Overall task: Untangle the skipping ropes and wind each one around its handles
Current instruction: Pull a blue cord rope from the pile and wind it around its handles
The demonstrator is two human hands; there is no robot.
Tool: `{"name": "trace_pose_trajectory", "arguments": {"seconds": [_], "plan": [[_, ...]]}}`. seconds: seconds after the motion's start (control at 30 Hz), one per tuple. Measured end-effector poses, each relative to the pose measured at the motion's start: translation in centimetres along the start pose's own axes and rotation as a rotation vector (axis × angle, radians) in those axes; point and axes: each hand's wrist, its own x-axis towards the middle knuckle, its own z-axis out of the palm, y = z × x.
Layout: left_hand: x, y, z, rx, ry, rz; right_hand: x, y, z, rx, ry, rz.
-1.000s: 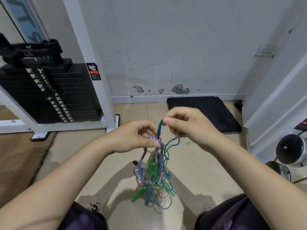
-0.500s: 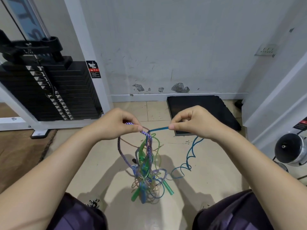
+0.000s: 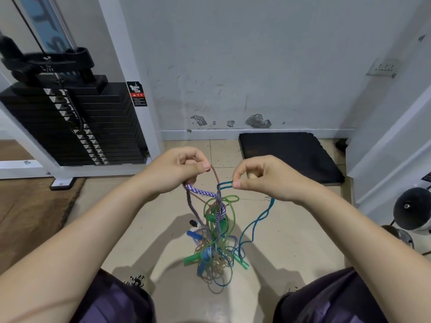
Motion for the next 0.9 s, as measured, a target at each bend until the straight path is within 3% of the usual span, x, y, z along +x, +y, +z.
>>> {"name": "trace_pose_trajectory", "arguments": {"seconds": [0.2, 0.37, 0.53, 0.67, 0.77, 0.9], "plan": [[0.4, -1.1, 0.1, 0.371, 0.003, 0.045, 0.3, 0.8, -0.2, -0.06, 0.152, 0.049], [0.5, -1.3, 0.0, 0.464, -0.022, -0.006, -0.1, 0.1, 0.1, 0.077, 0.218, -0.057], [0.6, -1.5, 0.3, 0.436, -0.09, -0.062, -0.8, -1.6, 0.3, 0.475, 0.196, -0.16], [0.7, -1.5, 1.4, 0.26, -0.176, -0.044, -0.9, -2.3, 0.8, 0.654, 0.126, -0.168], [0.5, -1.2, 2.5, 0.273, -0.288, -0.001, -0.9, -2.7, 0.5, 0.816, 0.121, -0.166], [0.5, -1.1, 2.7, 0.356, -0.281, -0.029, -0.8, -2.5, -0.7, 0.783, 0.185, -0.14]]}}
